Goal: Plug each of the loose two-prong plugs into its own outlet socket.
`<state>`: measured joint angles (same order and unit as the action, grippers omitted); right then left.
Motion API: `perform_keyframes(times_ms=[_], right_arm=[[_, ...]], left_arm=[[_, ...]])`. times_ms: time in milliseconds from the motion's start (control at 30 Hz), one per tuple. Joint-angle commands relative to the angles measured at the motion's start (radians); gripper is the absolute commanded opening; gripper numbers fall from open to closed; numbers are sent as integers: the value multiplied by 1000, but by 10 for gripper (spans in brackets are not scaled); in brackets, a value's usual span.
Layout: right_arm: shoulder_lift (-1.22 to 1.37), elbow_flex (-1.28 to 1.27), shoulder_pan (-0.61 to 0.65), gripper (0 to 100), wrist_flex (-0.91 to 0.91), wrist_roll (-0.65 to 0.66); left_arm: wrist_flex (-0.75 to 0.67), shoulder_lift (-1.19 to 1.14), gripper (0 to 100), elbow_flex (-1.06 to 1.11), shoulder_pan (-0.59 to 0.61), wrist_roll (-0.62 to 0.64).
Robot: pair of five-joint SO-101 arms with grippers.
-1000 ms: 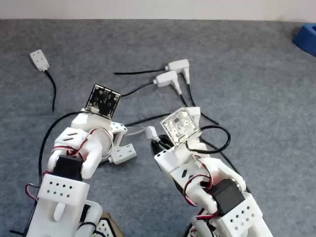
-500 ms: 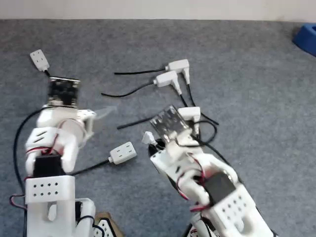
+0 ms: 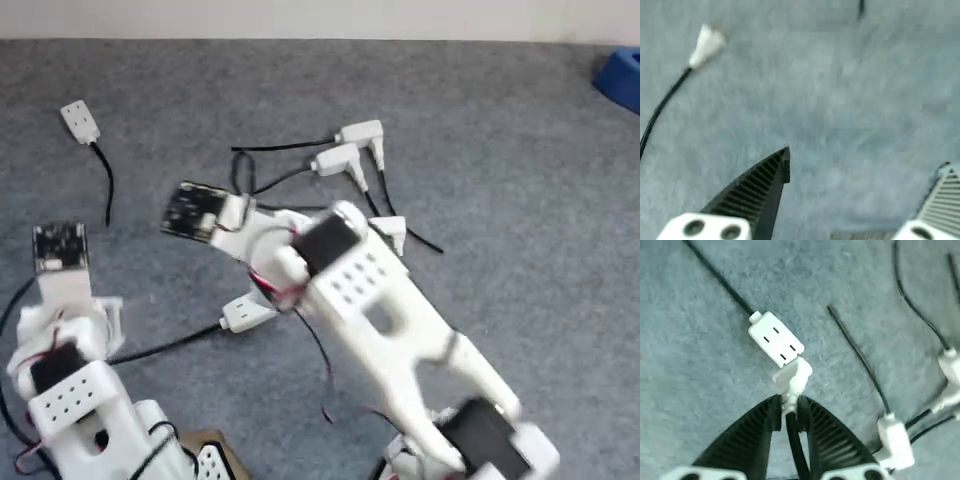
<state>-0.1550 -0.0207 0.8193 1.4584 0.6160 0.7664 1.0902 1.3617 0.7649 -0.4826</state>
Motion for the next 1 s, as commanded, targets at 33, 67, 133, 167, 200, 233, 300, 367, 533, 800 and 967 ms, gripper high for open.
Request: perform_keyframes(times_ms=[33,67,133,167,200,233,300,367,533,800,967], right_arm=[[127,174,22,8,73,157],[150,199,31,8,94,189],[189,245,35,8,124,227],[206,266,35,8,134,236],[223,286,33,8,143,245],[239,303,28,8,156,252],[271,331,21,8,177,270],[302,349,19,8,182,273],[357,375,-19,8,176,315],[381,377,-33,8,127,264],[384,367,-33,8,71,218]], left_arm=[[-48,16,415,81,131,-173],[-95,16,415,101,154,-183],[-201,16,415,154,183,-192],[-247,16,415,182,193,-196],[-281,16,415,205,199,-215],[-304,16,415,225,209,-238],[-327,16,415,243,236,-256],[-345,16,415,248,271,-256],[-373,16,415,249,292,-256],[-373,16,415,254,297,-256],[-376,16,415,254,297,-256]])
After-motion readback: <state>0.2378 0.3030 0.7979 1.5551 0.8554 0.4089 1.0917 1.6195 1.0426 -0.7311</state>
